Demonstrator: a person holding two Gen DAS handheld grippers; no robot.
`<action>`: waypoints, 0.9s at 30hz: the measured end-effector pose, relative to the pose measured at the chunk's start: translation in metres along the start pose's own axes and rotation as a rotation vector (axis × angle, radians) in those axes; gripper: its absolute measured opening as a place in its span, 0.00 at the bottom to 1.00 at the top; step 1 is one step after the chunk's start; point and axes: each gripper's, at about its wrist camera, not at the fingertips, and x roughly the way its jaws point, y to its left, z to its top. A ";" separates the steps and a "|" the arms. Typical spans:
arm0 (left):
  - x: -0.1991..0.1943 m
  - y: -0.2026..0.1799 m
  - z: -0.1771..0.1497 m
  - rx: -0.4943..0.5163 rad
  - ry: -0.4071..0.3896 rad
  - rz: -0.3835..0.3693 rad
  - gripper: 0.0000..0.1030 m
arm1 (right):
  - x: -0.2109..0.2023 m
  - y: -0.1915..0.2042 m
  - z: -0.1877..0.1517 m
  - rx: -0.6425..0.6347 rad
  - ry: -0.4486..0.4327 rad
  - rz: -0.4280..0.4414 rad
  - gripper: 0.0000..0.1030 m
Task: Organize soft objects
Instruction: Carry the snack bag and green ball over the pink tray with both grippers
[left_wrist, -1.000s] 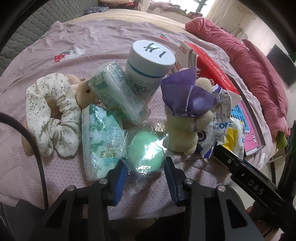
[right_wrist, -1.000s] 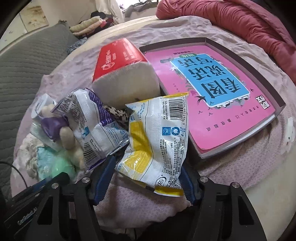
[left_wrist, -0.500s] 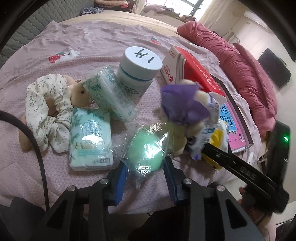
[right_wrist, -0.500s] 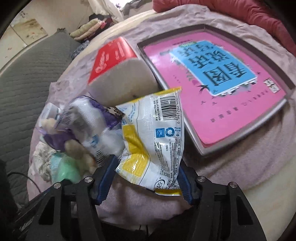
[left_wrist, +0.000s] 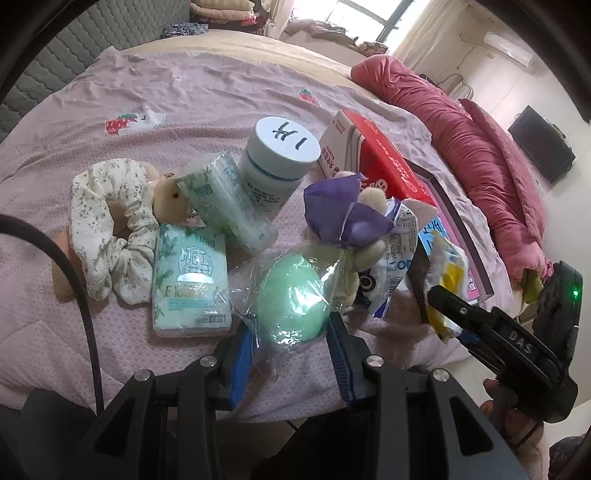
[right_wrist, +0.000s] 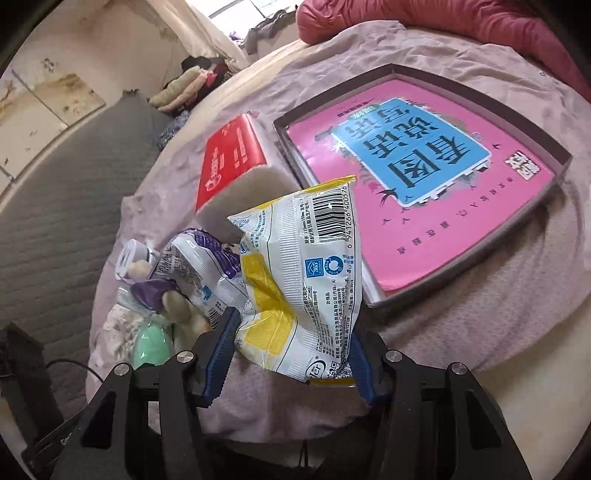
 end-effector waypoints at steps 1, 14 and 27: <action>-0.001 0.000 0.000 0.001 -0.001 0.000 0.38 | -0.004 -0.002 0.001 0.007 -0.007 0.006 0.55; -0.037 -0.005 0.003 0.028 -0.122 -0.003 0.38 | -0.040 0.026 0.006 -0.143 -0.157 0.000 0.55; -0.060 -0.070 0.013 0.153 -0.190 -0.048 0.38 | -0.072 -0.001 0.032 -0.145 -0.313 -0.088 0.55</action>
